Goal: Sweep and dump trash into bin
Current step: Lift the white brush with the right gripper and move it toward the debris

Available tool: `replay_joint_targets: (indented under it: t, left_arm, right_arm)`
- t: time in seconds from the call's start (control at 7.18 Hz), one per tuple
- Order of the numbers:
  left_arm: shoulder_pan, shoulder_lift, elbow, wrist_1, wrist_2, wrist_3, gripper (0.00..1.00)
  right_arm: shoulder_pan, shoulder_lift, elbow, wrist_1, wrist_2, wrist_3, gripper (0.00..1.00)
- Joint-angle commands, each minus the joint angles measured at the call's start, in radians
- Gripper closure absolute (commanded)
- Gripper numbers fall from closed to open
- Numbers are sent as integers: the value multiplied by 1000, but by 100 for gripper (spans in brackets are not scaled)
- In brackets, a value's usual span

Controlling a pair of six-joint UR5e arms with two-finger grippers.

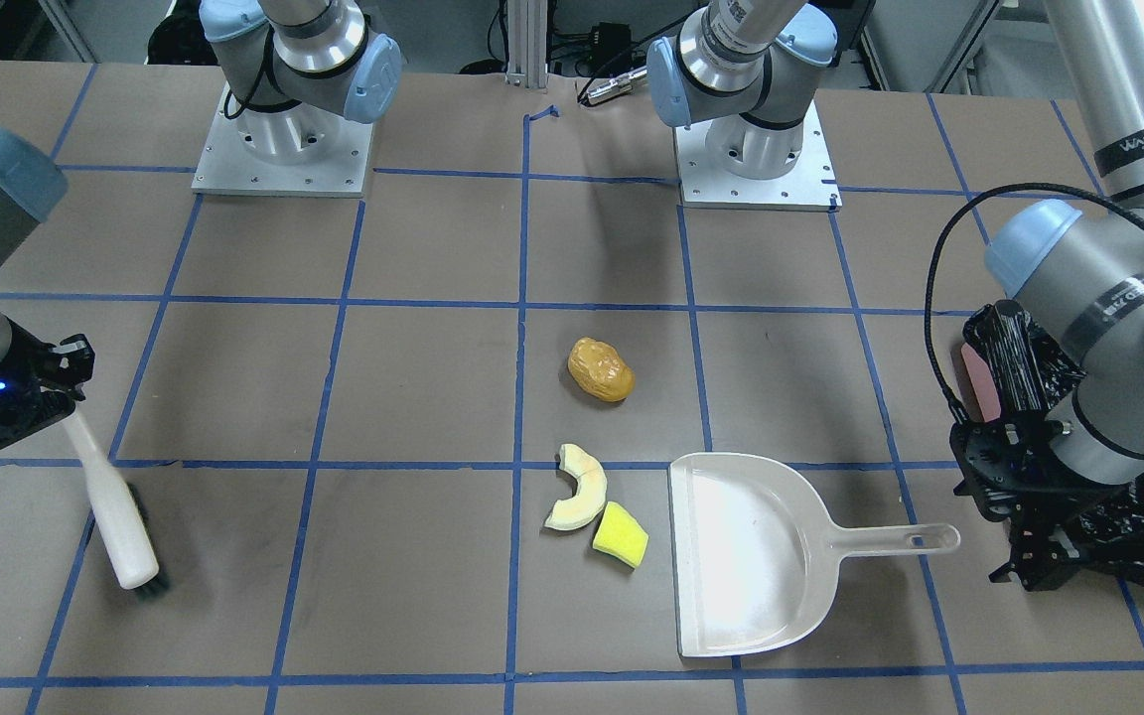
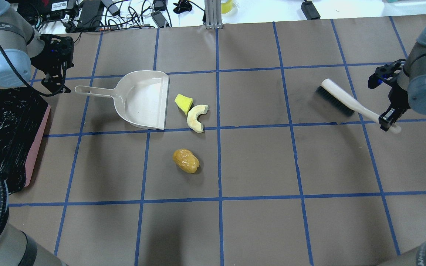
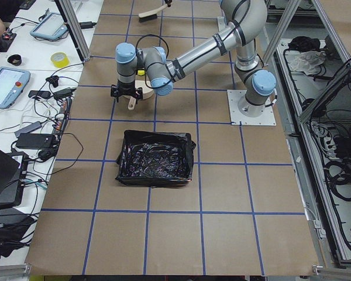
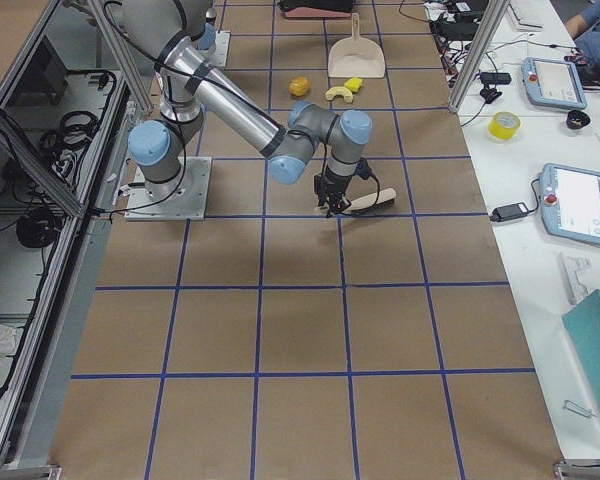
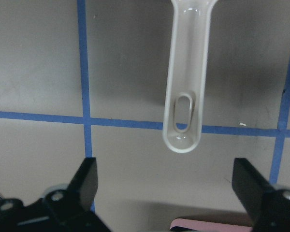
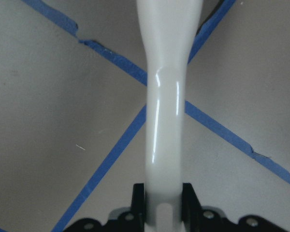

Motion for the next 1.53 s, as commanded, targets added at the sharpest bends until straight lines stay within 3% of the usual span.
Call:
replay_joint_targets:
  t: [0.0, 0.14, 0.28, 0.7, 1.11, 1.39]
  left_arm:
    - [-1, -35, 0, -10, -42, 0, 2]
    - [-1, -50, 0, -14, -53, -11, 2]
    - [-1, -55, 0, -37, -53, -27, 2]
    - [-2, -76, 2, -39, -55, -34, 3]
    - [-25, -93, -1, -39, -105, -84, 5]
    - [-37, -88, -10, -48, -95, -106, 7]
  right_arm:
    - [11, -14, -7, 7, 1, 101, 88]
    - [46, -39, -21, 21, 11, 215, 88]
    - [152, -48, -36, 32, -2, 331, 88]
    - [470, -53, -113, 269, -4, 889, 94]
    - [764, -30, -125, 296, 193, 1508, 98]
    - [877, 66, -209, 262, 280, 1735, 98]
